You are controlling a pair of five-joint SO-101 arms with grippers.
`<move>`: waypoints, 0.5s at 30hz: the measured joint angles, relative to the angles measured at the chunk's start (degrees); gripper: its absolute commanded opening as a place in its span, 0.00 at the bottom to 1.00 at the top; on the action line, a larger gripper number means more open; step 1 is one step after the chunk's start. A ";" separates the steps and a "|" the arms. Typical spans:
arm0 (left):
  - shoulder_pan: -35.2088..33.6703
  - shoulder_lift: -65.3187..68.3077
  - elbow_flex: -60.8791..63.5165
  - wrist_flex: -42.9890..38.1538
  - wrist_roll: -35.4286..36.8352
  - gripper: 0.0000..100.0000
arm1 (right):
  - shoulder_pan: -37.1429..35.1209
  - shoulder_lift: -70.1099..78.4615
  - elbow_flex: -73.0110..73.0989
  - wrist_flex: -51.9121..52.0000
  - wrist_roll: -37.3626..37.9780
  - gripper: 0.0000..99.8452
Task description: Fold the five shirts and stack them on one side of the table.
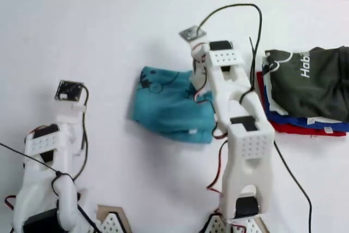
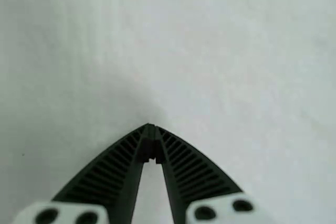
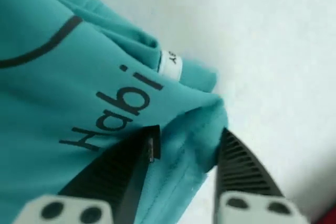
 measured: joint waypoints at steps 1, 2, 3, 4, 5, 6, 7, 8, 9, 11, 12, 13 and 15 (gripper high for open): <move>0.00 0.00 0.00 0.00 0.00 0.03 | 0.09 0.26 -0.97 0.09 0.00 0.03; 0.00 0.00 0.00 0.00 0.00 0.03 | 0.09 0.26 -1.85 0.26 0.00 0.02; 0.00 0.00 0.00 0.00 0.00 0.03 | 0.18 0.26 -2.73 0.53 0.00 0.02; 0.00 0.00 0.00 0.00 0.00 0.03 | 0.18 0.26 -3.78 0.97 0.00 0.02; 0.00 0.00 0.00 0.00 0.00 0.03 | 0.18 0.26 -5.19 1.76 0.00 0.02; 0.00 0.00 0.00 0.00 0.00 0.03 | 0.18 0.26 -6.51 2.81 0.00 0.02; 0.00 0.00 0.00 0.00 0.00 0.03 | 0.18 0.26 -8.00 3.96 0.00 0.02; 0.00 0.00 0.00 0.00 0.00 0.03 | 0.18 0.26 -9.67 5.27 0.00 0.02; 0.00 0.00 0.00 0.00 0.00 0.03 | 0.18 0.26 -11.25 6.59 0.00 0.02; 0.00 0.00 0.00 0.00 0.00 0.03 | 0.09 0.26 -14.68 9.05 0.00 0.02; 0.00 0.00 0.00 0.00 0.00 0.03 | 0.00 0.26 -16.35 10.20 0.26 0.02; 0.00 0.00 0.00 0.00 0.00 0.03 | -0.26 0.26 -17.93 11.08 0.97 0.02; 0.00 0.00 0.00 0.00 0.00 0.03 | -1.32 0.26 -20.84 11.87 3.78 0.02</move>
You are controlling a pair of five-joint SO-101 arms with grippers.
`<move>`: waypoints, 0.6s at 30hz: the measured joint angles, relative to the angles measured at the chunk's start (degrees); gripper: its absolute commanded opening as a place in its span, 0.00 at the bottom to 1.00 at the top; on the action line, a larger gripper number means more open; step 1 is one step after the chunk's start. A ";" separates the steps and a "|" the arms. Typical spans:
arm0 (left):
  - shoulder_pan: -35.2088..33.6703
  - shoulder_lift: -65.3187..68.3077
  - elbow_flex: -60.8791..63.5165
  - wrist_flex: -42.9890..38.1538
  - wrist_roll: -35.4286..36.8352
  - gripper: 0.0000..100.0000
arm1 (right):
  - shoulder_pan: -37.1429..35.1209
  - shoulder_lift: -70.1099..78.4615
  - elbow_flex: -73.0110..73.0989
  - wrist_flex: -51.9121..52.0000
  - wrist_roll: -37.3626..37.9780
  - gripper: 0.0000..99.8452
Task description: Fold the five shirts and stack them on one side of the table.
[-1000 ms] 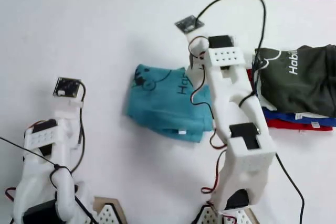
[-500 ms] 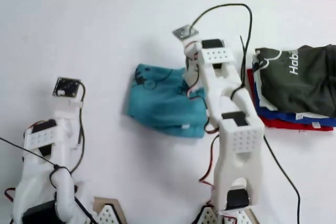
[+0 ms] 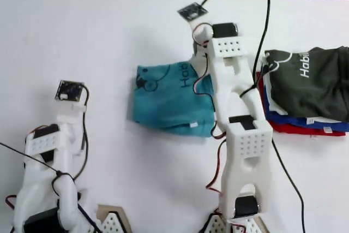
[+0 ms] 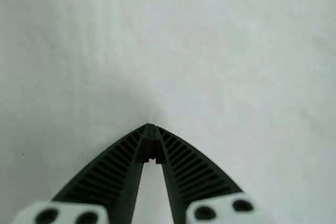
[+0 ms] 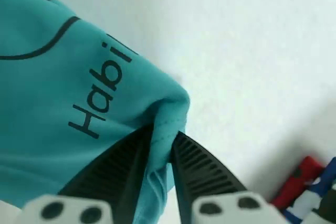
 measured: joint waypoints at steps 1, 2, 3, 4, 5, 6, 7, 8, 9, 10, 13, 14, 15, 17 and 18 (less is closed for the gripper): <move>0.00 0.00 0.00 0.00 0.00 0.03 | -0.70 0.00 -1.14 0.09 0.97 0.02; 0.00 0.00 0.00 0.00 0.00 0.03 | -1.41 0.00 -2.37 0.09 2.11 0.02; 0.00 0.00 0.00 0.00 0.00 0.03 | -2.11 0.00 -3.43 0.09 2.64 0.02; 0.00 0.00 0.00 0.00 0.00 0.03 | -2.73 0.00 -4.22 0.09 3.16 0.02; 0.00 0.00 0.00 0.00 0.00 0.03 | -3.43 0.00 -4.66 -0.26 3.43 0.02; 0.00 0.00 0.00 0.00 0.00 0.03 | -3.87 0.00 -4.84 -0.79 3.69 0.02; 0.00 0.00 0.00 0.00 0.00 0.03 | -4.04 0.00 -4.84 -1.14 3.78 0.02; 0.00 0.00 0.00 0.00 0.00 0.03 | -4.13 0.00 -4.84 -1.32 3.78 0.02; 0.00 0.00 0.00 0.00 0.00 0.03 | -4.04 0.26 -4.84 -1.32 3.78 0.02; 0.00 0.00 0.00 0.00 0.00 0.03 | -3.96 0.79 -4.92 -1.32 3.78 0.02; 0.00 0.00 0.00 0.00 0.00 0.03 | -3.96 3.69 -5.10 -1.32 3.78 0.04; 0.00 0.00 0.00 0.00 0.00 0.03 | -3.78 4.75 -5.10 -1.32 3.78 0.08; 0.00 0.00 0.00 0.00 0.00 0.03 | -3.60 5.80 -5.10 -1.32 3.78 0.13; 0.00 0.00 0.00 0.00 0.00 0.03 | -3.08 7.38 -5.19 -1.14 3.78 0.24; -0.09 0.00 0.00 0.00 0.00 0.03 | -2.90 7.74 -5.19 -0.70 3.78 0.28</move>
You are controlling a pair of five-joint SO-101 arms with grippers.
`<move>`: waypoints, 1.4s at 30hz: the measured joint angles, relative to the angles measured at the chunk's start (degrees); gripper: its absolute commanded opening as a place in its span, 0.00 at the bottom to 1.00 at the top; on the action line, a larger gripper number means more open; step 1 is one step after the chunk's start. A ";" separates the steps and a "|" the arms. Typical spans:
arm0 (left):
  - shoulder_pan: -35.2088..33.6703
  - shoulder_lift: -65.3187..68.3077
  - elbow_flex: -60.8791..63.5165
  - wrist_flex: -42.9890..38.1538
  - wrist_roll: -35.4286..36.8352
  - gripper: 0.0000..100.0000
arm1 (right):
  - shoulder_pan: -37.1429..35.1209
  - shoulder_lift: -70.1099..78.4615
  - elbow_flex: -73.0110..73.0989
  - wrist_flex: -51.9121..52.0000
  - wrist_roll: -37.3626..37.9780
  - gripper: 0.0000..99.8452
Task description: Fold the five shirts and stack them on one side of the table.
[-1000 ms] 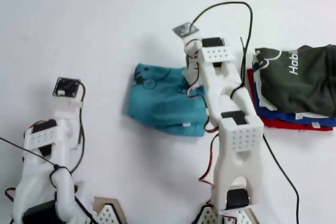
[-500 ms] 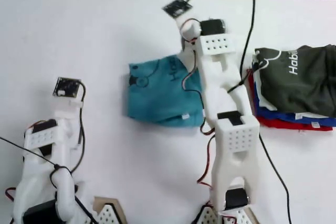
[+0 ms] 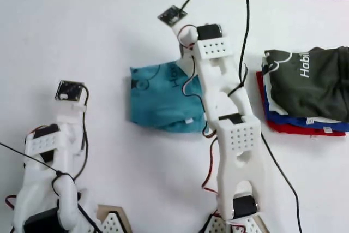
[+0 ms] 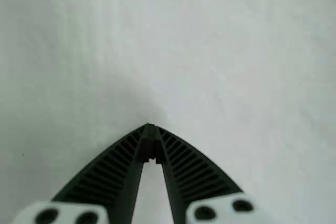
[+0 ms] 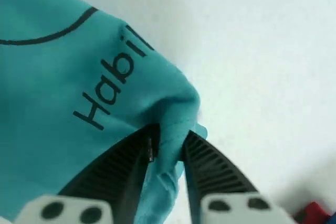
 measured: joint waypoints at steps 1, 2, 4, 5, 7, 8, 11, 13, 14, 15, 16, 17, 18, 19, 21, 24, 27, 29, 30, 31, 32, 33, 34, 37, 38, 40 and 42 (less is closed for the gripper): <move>0.09 0.00 0.00 0.00 0.00 0.03 | 0.09 0.00 0.00 0.53 0.00 0.29; 0.09 0.00 0.00 0.00 0.00 0.03 | 0.09 0.00 -0.53 1.05 0.00 0.28; 0.09 0.00 0.00 0.00 0.00 0.03 | -0.09 0.00 -2.46 2.46 0.00 0.25; 0.09 0.00 0.00 0.00 0.00 0.03 | -0.18 -0.09 -3.60 3.08 0.00 0.24; 0.09 0.00 0.00 0.00 0.00 0.03 | -0.09 -1.41 -5.89 5.19 0.00 0.23; 0.09 0.00 0.00 0.00 0.00 0.03 | 0.00 -2.64 -6.59 6.59 0.00 0.23; 0.09 0.00 0.00 0.00 0.00 0.03 | 0.00 -7.82 -5.80 9.49 -1.32 0.23; 0.09 0.00 0.00 0.00 0.00 0.03 | -0.09 -11.87 -1.14 10.02 -2.20 0.23; 0.09 0.00 0.00 0.00 0.00 0.03 | -0.09 -13.80 2.29 10.02 -2.29 0.23; 0.09 0.00 0.00 0.00 0.00 0.03 | -0.18 -15.91 6.42 9.93 -2.29 0.23; 0.09 0.00 0.00 0.00 0.00 0.03 | -0.53 -17.76 10.73 9.93 -2.46 0.23; 0.09 0.00 0.00 0.00 0.00 0.03 | -0.97 -19.52 15.12 9.93 -2.81 0.23; 0.09 0.00 0.00 0.00 0.00 0.03 | -1.49 -21.19 19.25 9.67 -2.99 0.23; 0.09 0.00 0.00 0.00 0.00 0.03 | -1.67 -22.59 23.47 9.14 -3.16 0.23; 0.09 0.00 0.00 0.00 0.00 0.03 | -1.58 -24.97 30.15 6.95 -3.69 0.23; 0.09 0.00 0.00 0.00 0.00 0.03 | -1.41 -26.90 38.42 4.04 -5.01 0.23; 0.00 0.00 0.00 0.00 0.00 0.03 | -1.67 -27.08 44.13 1.32 -5.27 0.23; 0.00 0.00 0.00 0.00 0.00 0.03 | -1.49 -27.08 46.42 -0.53 -5.27 0.23; 0.00 0.00 0.00 0.00 0.00 0.03 | -1.49 -27.08 46.95 -1.23 -5.27 0.23; 0.09 0.00 0.00 0.00 0.00 0.03 | -1.49 -27.08 47.03 -1.67 -5.27 0.22; 0.09 0.00 0.00 0.00 0.00 0.03 | -1.49 -27.08 47.12 -2.37 -5.27 0.20; 0.09 0.00 0.00 0.00 0.00 0.03 | -1.49 -27.16 47.30 -2.55 -5.27 0.17; 0.00 0.00 0.00 0.00 0.00 0.03 | -1.58 -27.16 47.30 -2.55 -5.27 0.13; 0.09 0.00 0.00 0.00 0.00 0.03 | -1.58 -27.16 47.30 -2.64 -5.27 0.01; 0.18 0.00 0.00 0.00 0.00 0.03 | -1.49 -27.16 47.30 -2.64 -5.27 0.02; 0.09 0.00 0.00 0.00 0.00 0.03 | -1.41 -27.16 47.30 -2.64 -5.27 0.02; 0.00 0.00 0.00 0.00 0.00 0.03 | -1.41 -27.16 47.30 -2.73 -5.27 0.02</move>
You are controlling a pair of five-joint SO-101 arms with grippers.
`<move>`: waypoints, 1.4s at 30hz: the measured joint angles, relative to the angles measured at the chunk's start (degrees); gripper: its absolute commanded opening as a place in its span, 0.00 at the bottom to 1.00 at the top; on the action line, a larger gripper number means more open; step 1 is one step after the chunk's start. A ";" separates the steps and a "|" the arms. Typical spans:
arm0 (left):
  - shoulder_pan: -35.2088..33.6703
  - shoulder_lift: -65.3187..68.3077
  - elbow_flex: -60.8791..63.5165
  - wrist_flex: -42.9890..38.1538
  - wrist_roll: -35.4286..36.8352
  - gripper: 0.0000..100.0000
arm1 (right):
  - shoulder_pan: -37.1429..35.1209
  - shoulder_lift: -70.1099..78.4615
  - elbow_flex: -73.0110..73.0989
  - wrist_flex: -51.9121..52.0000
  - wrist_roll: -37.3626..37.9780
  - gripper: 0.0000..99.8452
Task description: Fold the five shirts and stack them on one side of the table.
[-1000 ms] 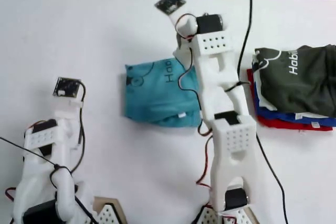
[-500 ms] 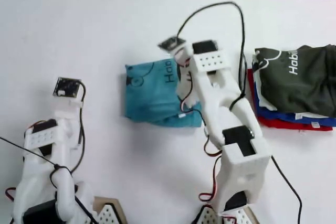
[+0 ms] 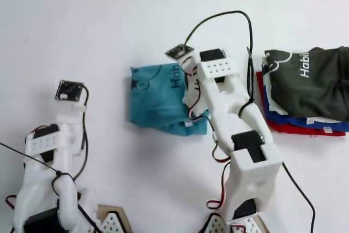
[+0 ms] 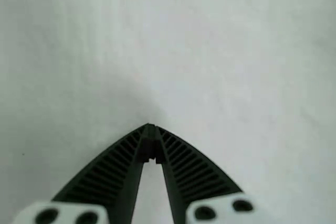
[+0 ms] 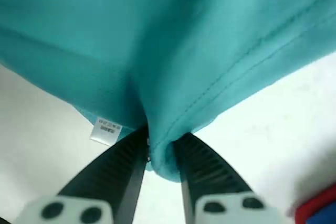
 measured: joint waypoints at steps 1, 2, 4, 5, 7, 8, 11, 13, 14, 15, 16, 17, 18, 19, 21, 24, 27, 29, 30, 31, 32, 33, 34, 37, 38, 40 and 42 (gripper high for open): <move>0.00 0.00 0.00 0.00 0.00 0.03 | -0.09 -0.26 0.00 0.00 0.00 0.02; 0.09 0.00 0.00 0.00 0.00 0.03 | 0.00 -0.97 0.00 0.00 0.00 0.02; 0.09 0.00 0.00 0.00 0.00 0.03 | 0.00 -3.43 0.00 0.18 0.00 0.02; 0.09 0.00 0.00 0.00 0.00 0.03 | -0.09 -4.84 0.00 0.26 0.00 0.02; 0.00 0.00 0.00 0.00 0.00 0.03 | -0.18 -7.91 0.18 0.26 0.00 0.02; 0.00 0.00 0.00 0.00 0.00 0.03 | -0.18 -9.23 0.18 0.44 0.00 0.02; 0.09 0.00 0.00 0.00 0.00 0.03 | -0.18 -11.78 0.79 0.44 0.00 0.02; 0.09 0.00 0.00 0.00 0.00 0.03 | -0.18 -12.13 1.41 0.44 0.00 0.02; 0.09 0.00 0.00 0.00 0.00 0.03 | -0.18 -12.13 1.93 0.44 0.00 0.02; 0.09 0.00 0.00 0.00 0.00 0.03 | -0.18 -12.13 2.02 0.44 0.00 0.02; 0.09 0.00 0.00 0.00 0.00 0.03 | -0.18 -12.13 2.37 0.09 0.00 0.02; 0.09 0.00 0.00 0.00 0.00 0.03 | -0.18 -12.13 2.46 -0.44 0.09 0.02; 0.09 0.00 0.00 0.00 0.00 0.03 | -0.18 -12.04 2.46 -1.05 0.44 0.02; 0.09 0.00 0.00 0.00 0.00 0.03 | -0.18 -11.52 2.46 -1.76 1.14 0.03; 0.09 0.00 0.00 0.00 0.00 0.03 | -0.18 -9.58 2.46 -2.73 1.93 0.06; 0.09 0.00 0.00 0.00 0.00 0.03 | -0.09 -7.21 2.46 -3.25 2.11 0.14; 0.09 0.00 0.00 -0.18 0.00 0.03 | -0.09 -6.77 2.46 -3.25 2.55 0.17; 0.09 0.00 0.00 -0.18 0.00 0.03 | -0.09 -6.77 2.46 -3.25 2.64 0.17; 0.09 0.00 0.00 -0.18 0.00 0.03 | -0.09 -6.77 2.46 -3.25 2.64 0.17; 0.09 0.00 0.00 -0.18 0.00 0.03 | -0.09 -6.77 2.46 -3.25 2.64 0.17; 0.09 0.00 0.00 -0.18 0.00 0.03 | -0.09 -6.77 2.46 -3.25 2.64 0.17; 0.09 0.00 0.00 -0.18 0.00 0.03 | -0.09 -6.77 2.46 -3.25 2.64 0.17; 0.09 0.00 0.00 -0.18 0.00 0.03 | 0.00 -6.77 2.46 -3.25 2.64 0.17; 0.09 0.00 0.00 -0.18 0.00 0.03 | 1.58 -6.77 2.46 -3.25 2.64 0.09; 0.09 0.00 0.00 -0.18 0.00 0.03 | 2.29 -6.77 2.46 -3.25 2.64 0.05; 0.09 0.00 0.00 -0.18 0.00 0.03 | 3.43 -6.77 2.46 -3.25 2.64 0.02; 0.09 0.00 0.00 -0.18 0.00 0.03 | 4.13 -6.77 2.46 -3.25 2.64 0.02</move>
